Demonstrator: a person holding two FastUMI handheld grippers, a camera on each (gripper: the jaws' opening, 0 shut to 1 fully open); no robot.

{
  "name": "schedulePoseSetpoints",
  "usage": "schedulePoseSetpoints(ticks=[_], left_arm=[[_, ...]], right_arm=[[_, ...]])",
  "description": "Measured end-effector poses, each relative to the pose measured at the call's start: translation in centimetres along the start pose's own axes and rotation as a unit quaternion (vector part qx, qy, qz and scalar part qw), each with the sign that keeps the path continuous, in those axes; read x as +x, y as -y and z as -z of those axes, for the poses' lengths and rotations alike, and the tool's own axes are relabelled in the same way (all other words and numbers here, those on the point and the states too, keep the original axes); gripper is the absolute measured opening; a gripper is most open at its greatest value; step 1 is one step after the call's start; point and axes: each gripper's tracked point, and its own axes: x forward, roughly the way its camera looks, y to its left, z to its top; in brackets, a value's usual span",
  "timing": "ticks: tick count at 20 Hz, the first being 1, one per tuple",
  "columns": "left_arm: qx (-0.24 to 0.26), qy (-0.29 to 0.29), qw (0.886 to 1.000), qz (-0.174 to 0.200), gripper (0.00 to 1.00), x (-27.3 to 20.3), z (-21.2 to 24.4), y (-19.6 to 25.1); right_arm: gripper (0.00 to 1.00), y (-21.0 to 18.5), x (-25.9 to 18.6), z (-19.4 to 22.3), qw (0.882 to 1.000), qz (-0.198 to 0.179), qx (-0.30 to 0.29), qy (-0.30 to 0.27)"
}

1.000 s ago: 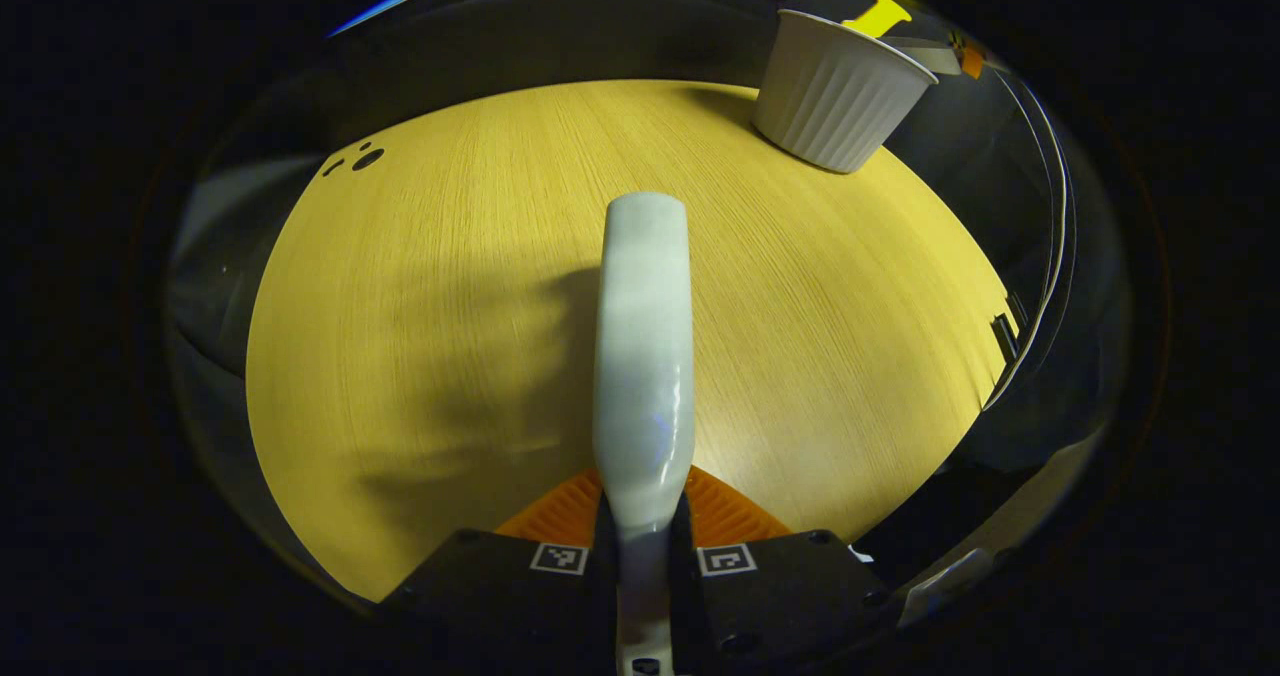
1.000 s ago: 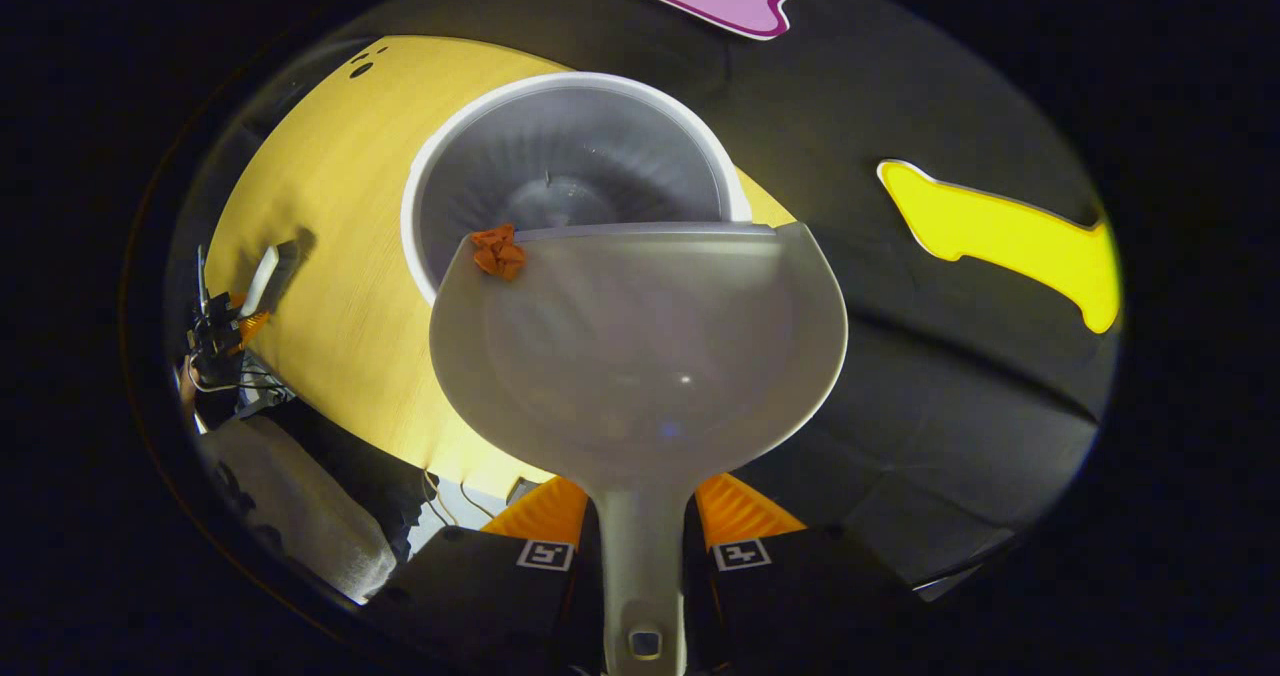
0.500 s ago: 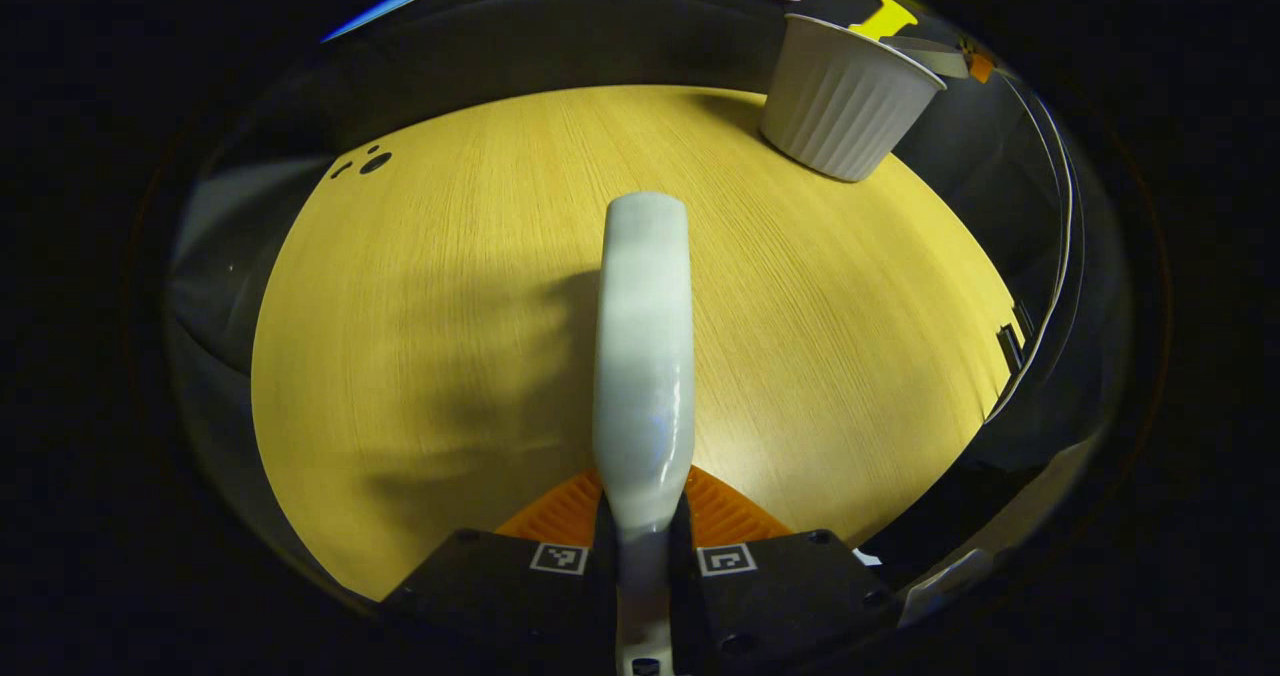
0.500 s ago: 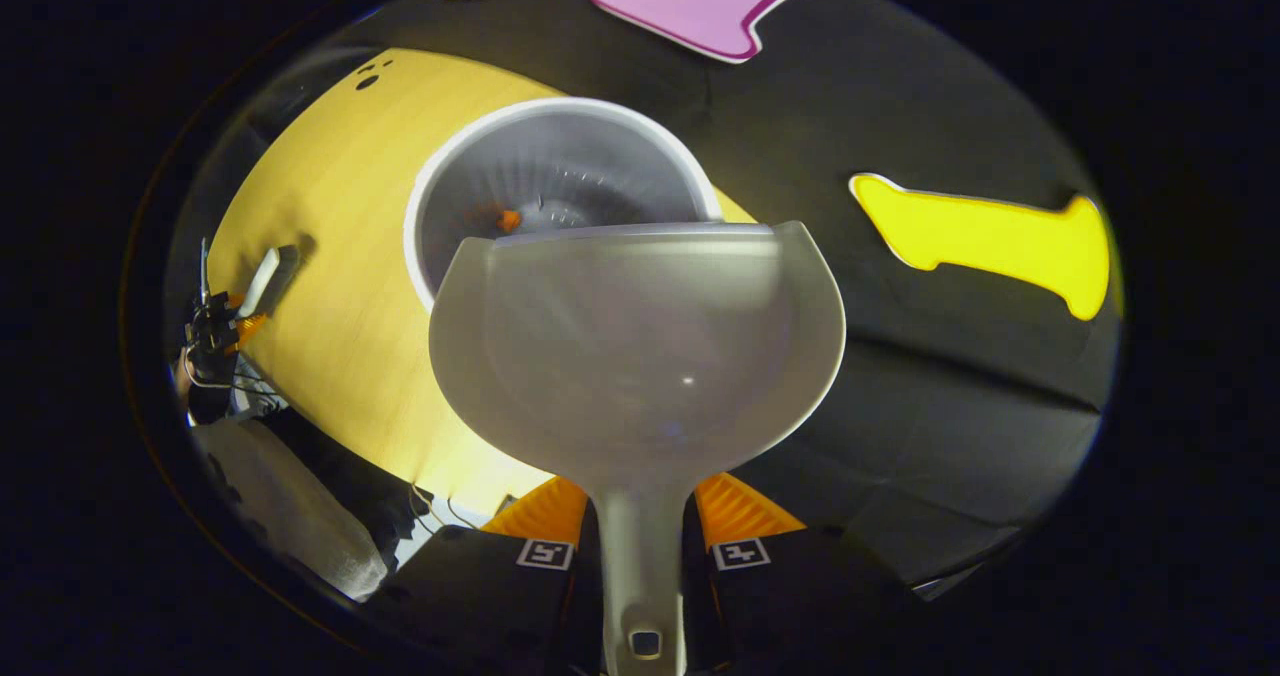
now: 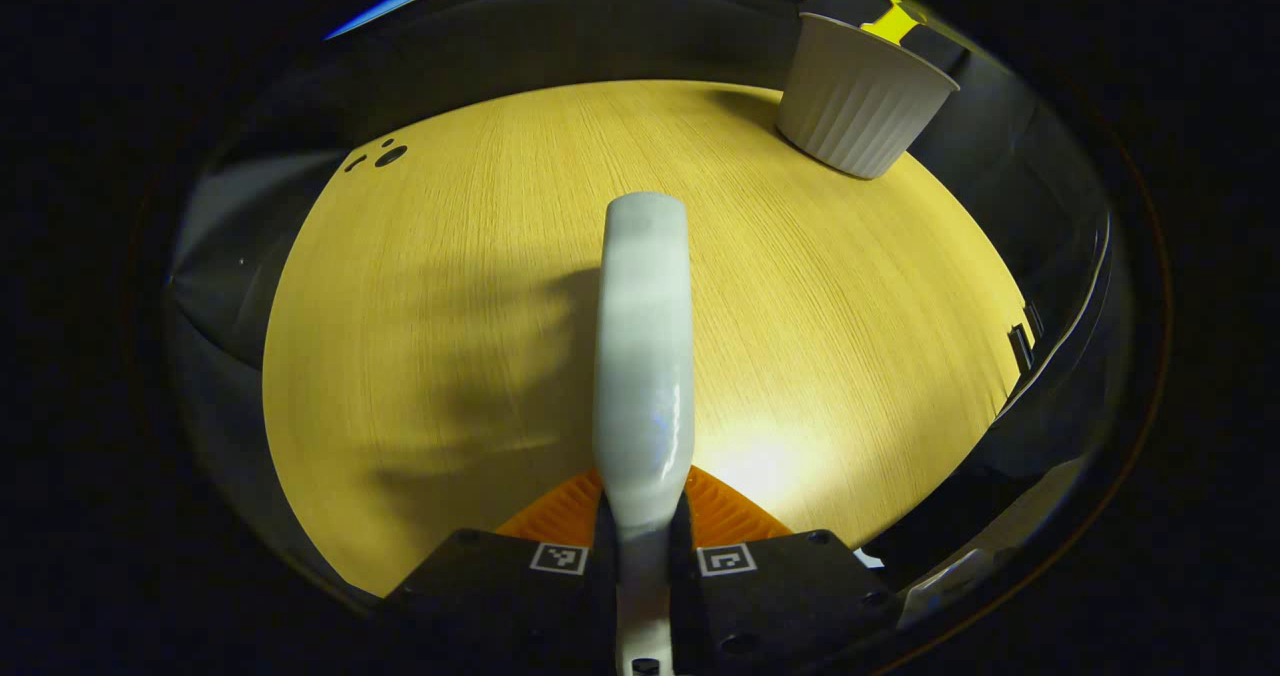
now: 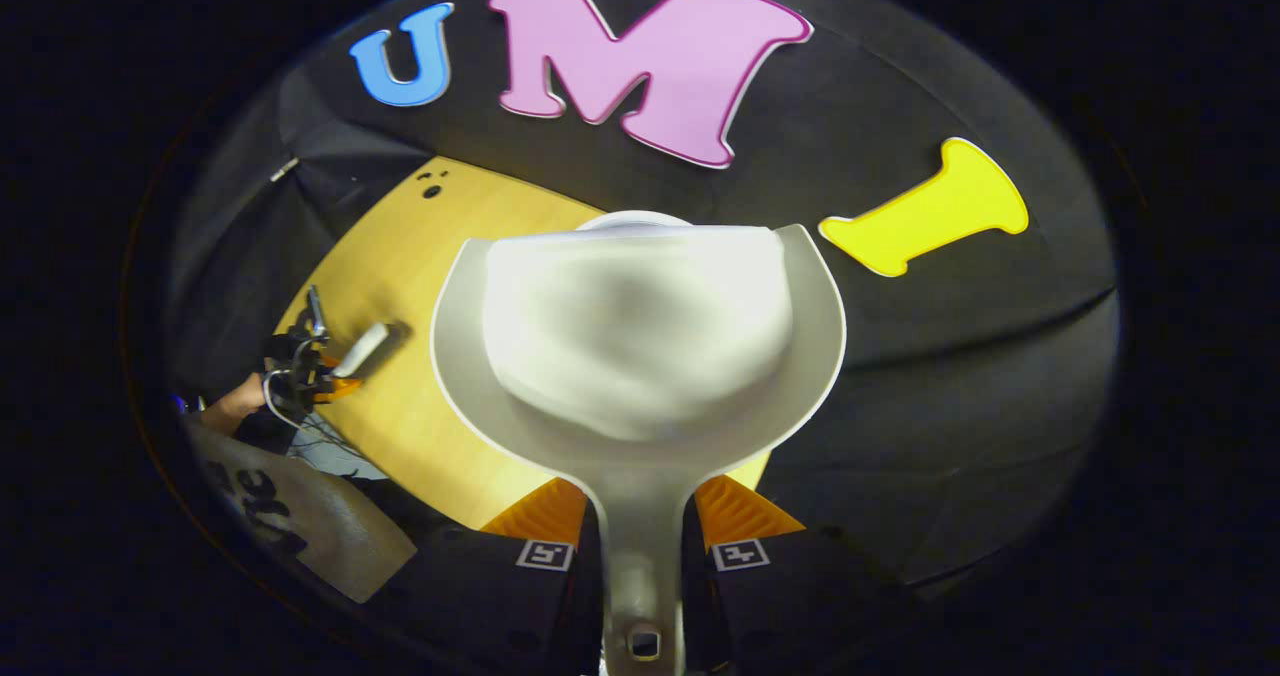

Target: Pick up the small broom and dustpan from the desktop, sweep the trash into the dustpan with the broom, and then empty the trash into the garbage bin.

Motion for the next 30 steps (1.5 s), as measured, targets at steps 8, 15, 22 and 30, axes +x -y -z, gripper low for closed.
schedulePoseSetpoints(ticks=[8, 15, 22, 30], left_arm=[[0.004, -0.005, 1.000, -0.014, 0.24, -0.2, 0.0, -0.6], [0.002, -0.021, 0.999, -0.031, 0.25, -0.1, 0.4, -0.9], [0.013, -0.042, 0.998, -0.052, 0.27, 0.3, 0.9, -1.1], [0.004, -0.054, 0.997, -0.062, 0.25, 0.7, 1.1, -1.2]], right_arm=[[0.34, -13.2, 4.7, 7.6, 0.997, -0.074, 0.021, 0.001], [0.35, -19.7, 15.8, 16.4, 0.997, -0.056, 0.026, -0.054], [0.36, -22.9, 25.3, 20.0, 0.990, -0.050, 0.110, -0.074], [0.35, -23.6, 27.5, 21.0, 0.991, -0.038, 0.108, -0.072]])
